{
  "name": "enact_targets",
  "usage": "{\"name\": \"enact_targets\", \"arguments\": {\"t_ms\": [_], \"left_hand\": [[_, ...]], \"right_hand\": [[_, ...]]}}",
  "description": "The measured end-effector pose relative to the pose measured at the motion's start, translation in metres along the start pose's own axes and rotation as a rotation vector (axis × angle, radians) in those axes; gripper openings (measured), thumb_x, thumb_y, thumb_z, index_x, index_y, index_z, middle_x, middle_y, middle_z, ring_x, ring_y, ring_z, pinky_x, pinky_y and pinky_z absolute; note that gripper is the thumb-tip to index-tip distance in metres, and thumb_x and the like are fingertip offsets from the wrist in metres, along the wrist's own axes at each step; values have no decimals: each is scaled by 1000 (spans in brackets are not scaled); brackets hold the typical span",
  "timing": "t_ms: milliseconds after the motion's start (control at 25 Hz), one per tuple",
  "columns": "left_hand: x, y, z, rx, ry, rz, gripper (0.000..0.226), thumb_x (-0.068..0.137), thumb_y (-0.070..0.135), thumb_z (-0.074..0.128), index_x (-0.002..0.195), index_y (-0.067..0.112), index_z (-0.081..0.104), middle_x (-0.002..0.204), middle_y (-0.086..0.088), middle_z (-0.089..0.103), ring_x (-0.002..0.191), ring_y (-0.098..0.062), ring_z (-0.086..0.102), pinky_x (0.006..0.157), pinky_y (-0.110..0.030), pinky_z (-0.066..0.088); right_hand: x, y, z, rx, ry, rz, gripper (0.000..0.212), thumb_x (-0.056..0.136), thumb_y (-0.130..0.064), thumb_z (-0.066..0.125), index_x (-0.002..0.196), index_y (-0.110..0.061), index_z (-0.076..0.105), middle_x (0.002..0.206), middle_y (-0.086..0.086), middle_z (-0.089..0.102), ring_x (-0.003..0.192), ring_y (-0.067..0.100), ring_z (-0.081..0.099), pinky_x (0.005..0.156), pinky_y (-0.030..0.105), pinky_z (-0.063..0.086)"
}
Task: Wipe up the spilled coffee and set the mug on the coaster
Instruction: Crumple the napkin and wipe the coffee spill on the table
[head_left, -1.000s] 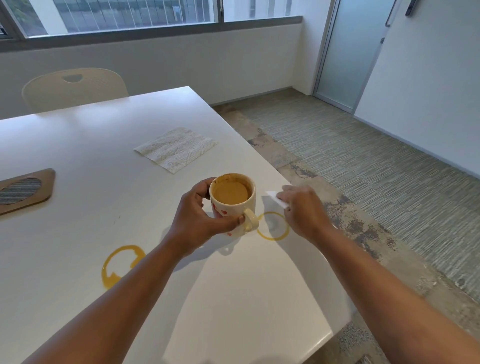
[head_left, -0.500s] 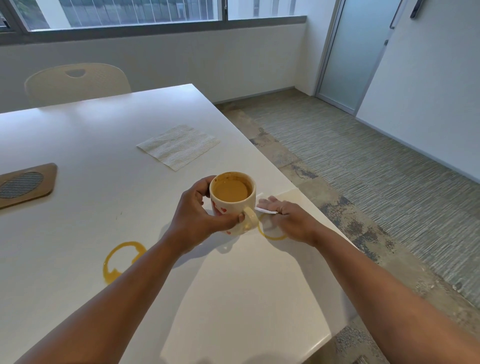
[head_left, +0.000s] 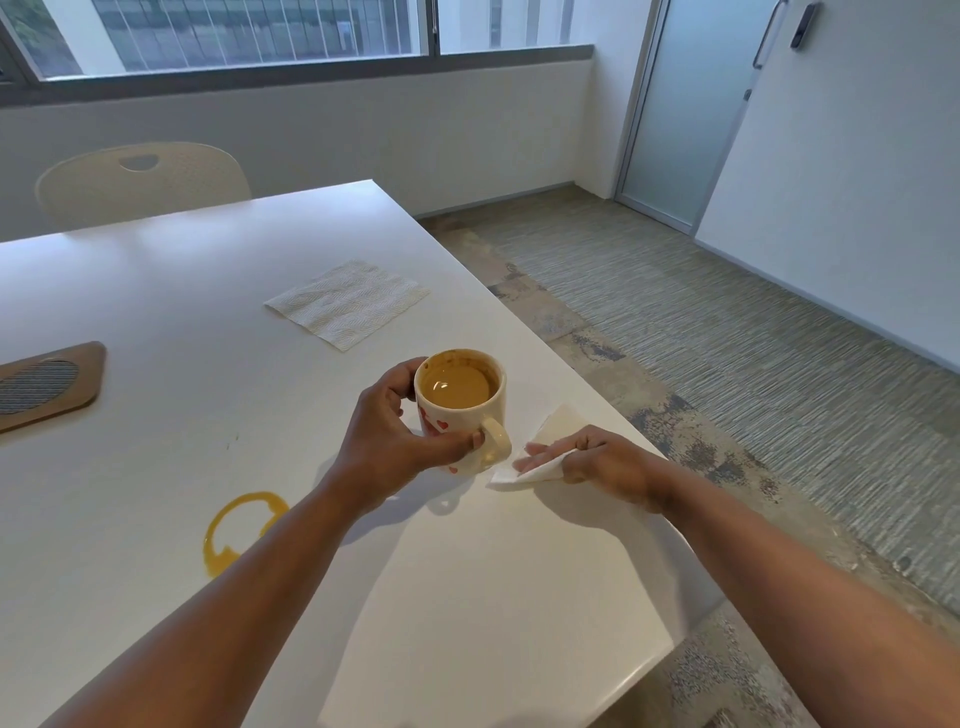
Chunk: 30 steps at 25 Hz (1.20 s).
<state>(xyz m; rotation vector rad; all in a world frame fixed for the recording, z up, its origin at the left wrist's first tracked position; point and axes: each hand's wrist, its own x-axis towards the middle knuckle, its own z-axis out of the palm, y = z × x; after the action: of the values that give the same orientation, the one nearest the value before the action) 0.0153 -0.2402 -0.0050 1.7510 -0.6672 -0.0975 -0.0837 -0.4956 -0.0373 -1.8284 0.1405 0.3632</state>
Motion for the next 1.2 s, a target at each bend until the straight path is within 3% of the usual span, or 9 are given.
{"name": "enact_targets", "arguments": {"t_ms": [80,200,320,440,640,760,920,1000,1200], "left_hand": [[-1,0,0,-4,-4,0,76,56,43,99,122,31,65,112,23,70,106,2,61,77,0,42],[-4,0,1,2,-4,-1,79,54,44,97,125,26,66,115,16,72,107,1,61,76,0,42],[-5,0,0,13,-7,-4,83,50,53,94,124,29,66,115,17,72,108,-2,61,77,0,42],[-4,3,-2,-2,-1,-8,79,50,55,94,121,33,67,114,19,72,109,-8,62,84,-15,44],[-2,9,-6,16,5,11,75,52,60,93,119,42,64,117,24,70,112,-4,61,89,-26,43],[-3,12,-5,29,-3,17,75,53,60,92,119,42,63,116,26,69,112,-4,61,88,-25,42],[-5,11,-1,22,-7,14,76,52,58,92,120,38,65,115,24,70,111,-5,61,87,-21,42],[-6,11,0,22,-9,17,79,52,59,92,122,35,65,116,23,70,111,-5,61,86,-17,42],[-5,10,2,15,-14,16,75,52,57,93,119,39,65,115,24,70,111,-4,61,86,-19,42]], "right_hand": [[-7,2,1,26,-3,16,57,69,-8,47,117,-12,77,135,-1,68,132,-11,46,103,8,36],[-15,6,10,70,37,48,45,82,-4,51,118,-13,77,132,-8,68,118,-11,55,84,3,41],[-24,10,19,220,104,75,44,72,-11,56,109,-13,80,110,0,76,91,10,65,74,19,45],[-29,6,18,587,161,46,38,81,2,50,106,-5,78,103,22,74,88,30,68,76,35,53],[-18,3,0,907,391,-27,47,92,12,38,112,-10,75,99,20,75,80,27,74,77,42,59],[-12,7,-7,700,549,-80,52,93,12,37,102,-17,79,105,16,78,85,24,75,73,34,60],[-13,26,-8,-203,659,-85,49,88,14,47,119,-12,76,136,5,66,127,16,60,106,23,38],[-17,35,-10,-511,622,-101,49,85,13,50,121,-9,74,143,5,62,132,18,57,109,16,30],[-16,43,-1,-741,618,-62,62,82,11,47,136,-16,65,149,4,56,135,22,49,103,21,24]]}}
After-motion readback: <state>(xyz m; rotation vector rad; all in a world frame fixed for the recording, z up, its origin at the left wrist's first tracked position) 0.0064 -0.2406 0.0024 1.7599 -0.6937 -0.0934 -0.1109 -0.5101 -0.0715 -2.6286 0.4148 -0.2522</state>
